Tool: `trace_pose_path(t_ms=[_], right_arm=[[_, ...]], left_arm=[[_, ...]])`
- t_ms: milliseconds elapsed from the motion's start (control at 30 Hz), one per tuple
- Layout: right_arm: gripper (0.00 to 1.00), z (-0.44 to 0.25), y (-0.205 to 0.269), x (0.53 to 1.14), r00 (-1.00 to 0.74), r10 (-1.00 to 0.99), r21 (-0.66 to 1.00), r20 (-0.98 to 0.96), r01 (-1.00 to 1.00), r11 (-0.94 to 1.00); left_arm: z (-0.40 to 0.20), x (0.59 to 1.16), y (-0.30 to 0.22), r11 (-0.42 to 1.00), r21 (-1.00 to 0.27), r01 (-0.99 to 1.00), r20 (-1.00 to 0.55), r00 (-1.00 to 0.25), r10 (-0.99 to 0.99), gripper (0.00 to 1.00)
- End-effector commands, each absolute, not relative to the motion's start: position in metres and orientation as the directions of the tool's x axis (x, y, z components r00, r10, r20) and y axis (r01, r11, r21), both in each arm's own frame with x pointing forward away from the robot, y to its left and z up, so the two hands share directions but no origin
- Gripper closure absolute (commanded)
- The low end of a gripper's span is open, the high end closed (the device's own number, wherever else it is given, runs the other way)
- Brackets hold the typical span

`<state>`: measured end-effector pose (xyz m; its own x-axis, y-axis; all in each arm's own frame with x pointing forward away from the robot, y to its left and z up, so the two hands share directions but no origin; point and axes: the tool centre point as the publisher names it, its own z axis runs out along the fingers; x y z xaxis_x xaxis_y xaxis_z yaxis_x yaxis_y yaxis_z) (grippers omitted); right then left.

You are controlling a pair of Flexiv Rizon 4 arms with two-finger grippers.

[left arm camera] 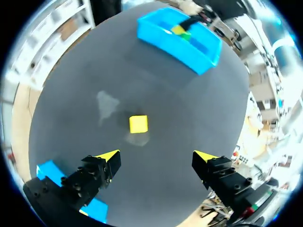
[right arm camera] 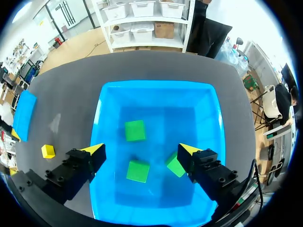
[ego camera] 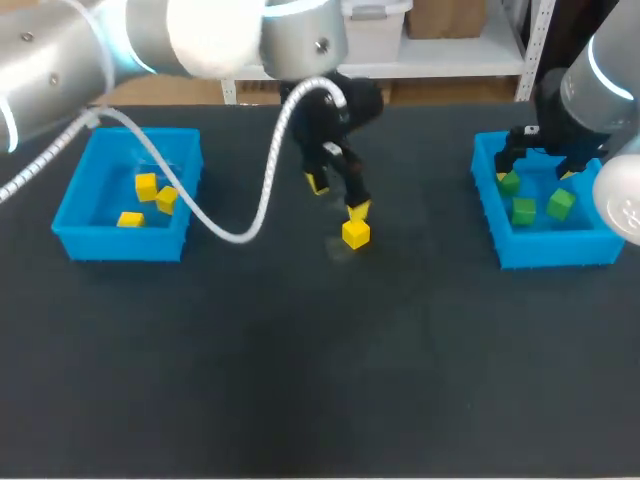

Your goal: Put the green cubes in the right bin and the yellow cubes in the left bin.

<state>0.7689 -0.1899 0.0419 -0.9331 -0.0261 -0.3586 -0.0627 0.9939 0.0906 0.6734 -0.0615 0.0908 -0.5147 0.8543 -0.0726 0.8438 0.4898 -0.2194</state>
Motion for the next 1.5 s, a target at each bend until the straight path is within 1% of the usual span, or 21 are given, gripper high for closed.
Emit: trace_pose_path(t_ms=[33,167,400,533,767,1033,1200,1233,1267,1333,1500], right_arm=[[0.0,0.042,-0.19,0.766,-0.931,-0.024,0.088,-0.365,-0.06,0.994],[0.0,0.042,-0.19,0.766,-0.931,-0.024,0.088,-0.365,-0.06,0.994],[0.0,0.042,-0.19,0.766,-0.931,-0.024,0.088,-0.365,-0.06,0.994],[0.0,0.042,-0.19,0.766,-0.931,-0.024,0.088,-0.365,-0.06,0.994],[0.0,0.042,-0.19,0.766,-0.931,-0.024,0.088,-0.365,-0.06,0.994],[0.0,0.042,-0.19,0.766,-0.931,-0.024,0.088,-0.365,-0.06,0.994],[0.0,0.042,-0.19,0.766,-0.931,-0.024,0.088,-0.365,-0.06,0.994],[0.0,0.042,-0.19,0.766,-0.931,-0.024,0.088,-0.365,-0.06,0.994],[0.0,0.042,-0.19,0.766,-0.931,-0.024,0.088,-0.365,-0.06,0.994],[0.0,0.042,-0.19,0.766,-0.931,-0.024,0.088,-0.365,-0.06,0.994],[0.0,0.042,-0.19,0.766,-0.931,-0.024,0.088,-0.365,-0.06,0.994]], left_arm=[[0.079,0.656,-0.071,0.298,-0.151,0.943,-0.251,-0.328,0.911,0.0],[0.066,0.651,-0.076,0.271,-0.11,0.956,-0.197,-0.289,0.937,0.0],[0.039,0.662,-0.075,0.362,-0.084,0.928,-0.131,-0.371,0.919,0.0],[0.027,0.675,-0.076,0.411,-0.087,0.907,-0.126,-0.42,0.899,0.0],[0.01,0.697,-0.079,0.441,-0.057,0.896,-0.119,-0.445,0.888,0.0],[-0.003,0.717,-0.087,0.483,-0.058,0.874,-0.116,-0.486,0.866,0.0],[-0.01,0.724,-0.09,0.488,-0.041,0.872,-0.102,-0.489,0.866,0.0],[-0.014,0.726,-0.089,0.487,-0.037,0.872,-0.096,-0.489,0.867,0.25],[-0.017,0.727,-0.087,0.497,-0.038,0.867,-0.087,-0.498,0.863,0.65],[-0.022,0.727,-0.085,0.5,-0.027,0.865,-0.068,-0.501,0.863,1.0],[-0.023,0.726,-0.084,0.487,-0.023,0.873,-0.066,-0.487,0.871,1.0]])
